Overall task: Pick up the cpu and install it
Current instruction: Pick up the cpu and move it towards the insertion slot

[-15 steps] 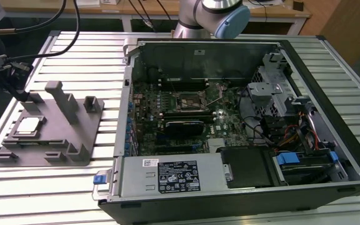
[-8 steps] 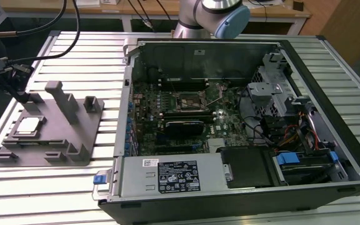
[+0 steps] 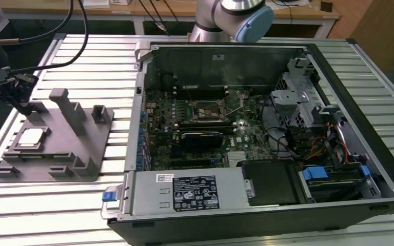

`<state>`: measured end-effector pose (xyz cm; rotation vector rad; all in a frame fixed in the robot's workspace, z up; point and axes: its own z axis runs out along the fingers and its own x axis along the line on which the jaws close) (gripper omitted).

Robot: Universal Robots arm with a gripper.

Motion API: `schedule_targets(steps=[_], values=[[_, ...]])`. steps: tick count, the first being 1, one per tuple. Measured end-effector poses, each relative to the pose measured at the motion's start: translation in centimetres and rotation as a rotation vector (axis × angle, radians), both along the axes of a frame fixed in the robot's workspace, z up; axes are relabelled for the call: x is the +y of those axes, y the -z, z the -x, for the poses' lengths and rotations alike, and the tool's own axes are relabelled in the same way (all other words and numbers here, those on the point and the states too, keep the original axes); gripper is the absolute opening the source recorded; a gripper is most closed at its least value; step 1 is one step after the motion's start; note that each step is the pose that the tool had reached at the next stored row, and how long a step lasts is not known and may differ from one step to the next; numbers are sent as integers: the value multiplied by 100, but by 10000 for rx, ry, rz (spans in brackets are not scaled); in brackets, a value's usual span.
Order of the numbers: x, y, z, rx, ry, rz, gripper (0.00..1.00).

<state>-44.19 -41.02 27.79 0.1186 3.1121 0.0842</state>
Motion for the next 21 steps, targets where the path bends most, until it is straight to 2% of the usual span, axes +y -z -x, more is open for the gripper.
schedule_targets(steps=[21], values=[[-71, 201, 126, -1, 1, -2, 11]])
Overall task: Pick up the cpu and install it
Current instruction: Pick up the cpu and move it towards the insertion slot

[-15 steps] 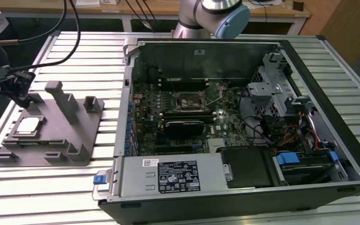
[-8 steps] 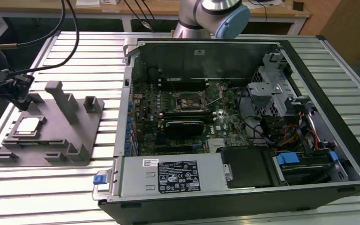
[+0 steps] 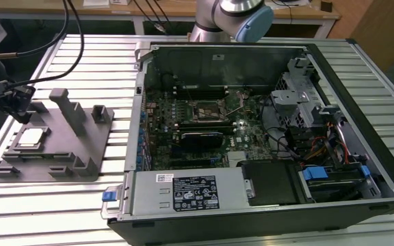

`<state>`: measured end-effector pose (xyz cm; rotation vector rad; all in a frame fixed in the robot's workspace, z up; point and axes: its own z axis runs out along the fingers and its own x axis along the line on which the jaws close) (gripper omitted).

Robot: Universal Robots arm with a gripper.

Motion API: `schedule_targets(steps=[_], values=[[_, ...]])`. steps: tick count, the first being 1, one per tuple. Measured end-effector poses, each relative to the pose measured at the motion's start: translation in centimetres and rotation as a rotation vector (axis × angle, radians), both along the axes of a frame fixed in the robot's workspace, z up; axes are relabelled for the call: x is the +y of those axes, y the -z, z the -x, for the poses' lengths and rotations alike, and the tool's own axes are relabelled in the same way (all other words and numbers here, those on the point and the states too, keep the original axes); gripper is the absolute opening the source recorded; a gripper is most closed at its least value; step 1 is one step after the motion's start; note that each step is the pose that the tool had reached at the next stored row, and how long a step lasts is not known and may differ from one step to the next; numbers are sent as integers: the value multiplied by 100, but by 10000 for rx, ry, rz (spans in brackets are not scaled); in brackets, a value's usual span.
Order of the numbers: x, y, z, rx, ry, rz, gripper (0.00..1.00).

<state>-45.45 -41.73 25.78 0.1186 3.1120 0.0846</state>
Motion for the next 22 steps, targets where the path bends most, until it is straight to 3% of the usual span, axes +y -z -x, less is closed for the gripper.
schedule_targets(steps=[22], values=[[-14, 280, 144, -1, 5, -1, 11]])
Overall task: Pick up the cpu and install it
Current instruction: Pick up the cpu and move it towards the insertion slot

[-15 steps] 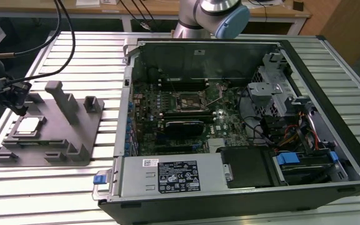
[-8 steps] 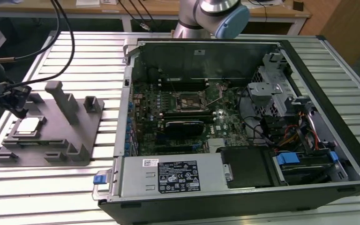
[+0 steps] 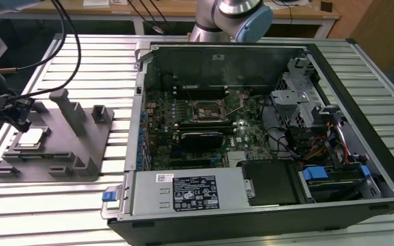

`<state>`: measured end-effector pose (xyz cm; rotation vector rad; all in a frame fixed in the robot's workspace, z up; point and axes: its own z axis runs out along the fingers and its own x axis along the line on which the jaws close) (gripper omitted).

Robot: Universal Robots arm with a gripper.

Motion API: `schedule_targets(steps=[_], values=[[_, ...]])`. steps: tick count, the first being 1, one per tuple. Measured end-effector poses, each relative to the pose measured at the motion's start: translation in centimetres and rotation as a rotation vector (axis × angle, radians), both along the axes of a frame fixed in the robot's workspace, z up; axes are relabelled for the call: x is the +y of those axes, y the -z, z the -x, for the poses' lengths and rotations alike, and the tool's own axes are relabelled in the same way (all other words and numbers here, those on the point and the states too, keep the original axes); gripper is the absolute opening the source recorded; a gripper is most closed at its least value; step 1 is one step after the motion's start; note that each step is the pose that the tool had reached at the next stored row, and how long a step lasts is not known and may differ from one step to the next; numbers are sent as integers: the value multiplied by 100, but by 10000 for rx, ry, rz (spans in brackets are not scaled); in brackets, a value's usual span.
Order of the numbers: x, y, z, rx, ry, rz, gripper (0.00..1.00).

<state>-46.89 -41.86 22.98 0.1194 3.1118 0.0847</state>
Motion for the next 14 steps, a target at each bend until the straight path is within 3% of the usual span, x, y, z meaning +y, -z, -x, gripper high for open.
schedule_targets(steps=[14], values=[[0, 131, 62, -1, -1, 0, 11]])
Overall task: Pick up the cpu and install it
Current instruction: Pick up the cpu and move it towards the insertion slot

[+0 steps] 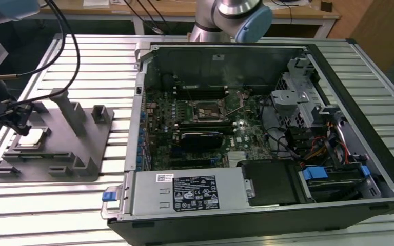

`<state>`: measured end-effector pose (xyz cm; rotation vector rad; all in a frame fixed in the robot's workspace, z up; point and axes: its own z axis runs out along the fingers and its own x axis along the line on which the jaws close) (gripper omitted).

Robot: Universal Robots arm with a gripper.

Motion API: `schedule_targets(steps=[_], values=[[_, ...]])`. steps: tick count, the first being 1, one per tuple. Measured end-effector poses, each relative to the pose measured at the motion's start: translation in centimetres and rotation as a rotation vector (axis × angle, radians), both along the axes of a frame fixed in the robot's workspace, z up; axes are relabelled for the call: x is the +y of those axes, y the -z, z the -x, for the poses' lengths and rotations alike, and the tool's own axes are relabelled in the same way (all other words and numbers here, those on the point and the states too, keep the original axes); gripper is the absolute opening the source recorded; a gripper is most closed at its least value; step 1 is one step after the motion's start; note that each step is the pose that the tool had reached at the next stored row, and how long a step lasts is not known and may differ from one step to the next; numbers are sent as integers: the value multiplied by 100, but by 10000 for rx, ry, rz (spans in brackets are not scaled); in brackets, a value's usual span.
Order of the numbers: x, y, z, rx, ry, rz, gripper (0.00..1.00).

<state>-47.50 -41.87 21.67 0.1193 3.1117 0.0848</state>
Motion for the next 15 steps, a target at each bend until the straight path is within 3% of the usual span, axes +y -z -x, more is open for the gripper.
schedule_targets(steps=[15], values=[[0, 129, 34, 1, -56, -13, 11]])
